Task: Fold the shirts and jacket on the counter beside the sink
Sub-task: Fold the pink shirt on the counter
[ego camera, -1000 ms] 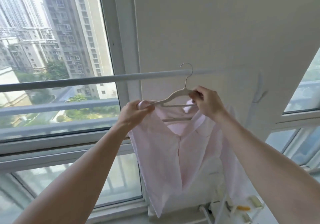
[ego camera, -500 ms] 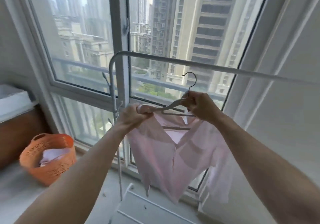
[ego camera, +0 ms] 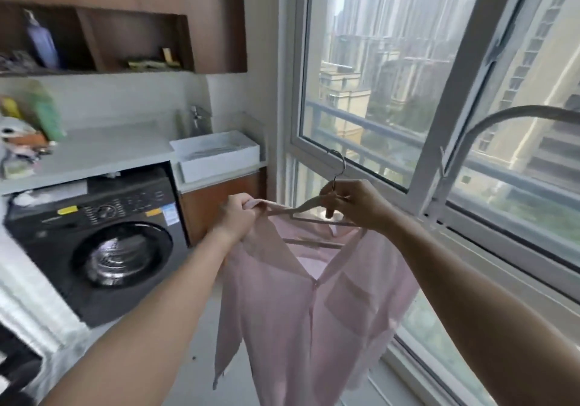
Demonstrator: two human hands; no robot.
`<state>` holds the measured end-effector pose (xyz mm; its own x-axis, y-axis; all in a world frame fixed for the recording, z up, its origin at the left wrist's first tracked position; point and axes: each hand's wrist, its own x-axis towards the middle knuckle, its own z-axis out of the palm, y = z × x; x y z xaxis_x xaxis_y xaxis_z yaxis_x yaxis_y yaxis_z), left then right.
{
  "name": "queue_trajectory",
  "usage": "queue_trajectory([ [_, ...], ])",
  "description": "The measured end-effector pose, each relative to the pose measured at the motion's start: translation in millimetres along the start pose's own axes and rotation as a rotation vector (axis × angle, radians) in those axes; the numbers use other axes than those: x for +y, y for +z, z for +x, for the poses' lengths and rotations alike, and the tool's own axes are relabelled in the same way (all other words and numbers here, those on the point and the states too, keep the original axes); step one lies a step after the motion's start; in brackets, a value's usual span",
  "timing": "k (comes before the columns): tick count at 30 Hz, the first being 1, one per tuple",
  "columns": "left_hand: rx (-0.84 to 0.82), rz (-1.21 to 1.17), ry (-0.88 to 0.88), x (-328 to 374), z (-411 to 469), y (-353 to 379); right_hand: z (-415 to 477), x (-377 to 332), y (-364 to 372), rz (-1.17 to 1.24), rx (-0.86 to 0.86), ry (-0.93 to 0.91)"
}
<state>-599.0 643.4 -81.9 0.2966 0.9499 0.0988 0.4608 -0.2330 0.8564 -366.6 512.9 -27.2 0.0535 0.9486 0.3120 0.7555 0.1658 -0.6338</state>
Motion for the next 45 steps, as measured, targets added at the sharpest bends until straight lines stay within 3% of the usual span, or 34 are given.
queue_trajectory([
  [6,0.055,0.282,-0.085,-66,116,-103,163,-7,84,0.090,-0.093,-0.082],
  [12,0.147,0.357,-0.185,-142,226,-221,334,-27,161,0.155,-0.180,-0.176],
  [17,0.285,0.191,-0.300,-221,303,-302,457,-36,234,0.291,-0.204,-0.188],
  [19,0.321,0.130,-0.326,-249,339,-325,505,-38,263,0.352,-0.137,-0.163],
  [22,0.347,-0.024,-0.336,-287,407,-360,588,-40,305,0.646,0.028,-0.046],
  [24,0.364,-0.187,-0.321,-295,450,-380,636,-46,330,0.784,0.103,0.023],
  [28,0.290,-0.330,-0.270,-285,544,-423,731,-68,373,0.821,0.176,0.112],
  [32,0.137,-0.266,-0.143,-270,636,-442,807,-76,386,0.866,0.211,0.091],
  [39,0.230,-0.238,-0.127,-293,764,-424,911,-27,357,0.907,0.487,0.156],
  [41,0.217,-0.235,-0.161,-308,797,-414,942,3,350,0.770,0.535,0.207],
  [45,0.166,-0.243,-0.203,-330,859,-390,1001,83,355,0.420,0.467,0.344],
])
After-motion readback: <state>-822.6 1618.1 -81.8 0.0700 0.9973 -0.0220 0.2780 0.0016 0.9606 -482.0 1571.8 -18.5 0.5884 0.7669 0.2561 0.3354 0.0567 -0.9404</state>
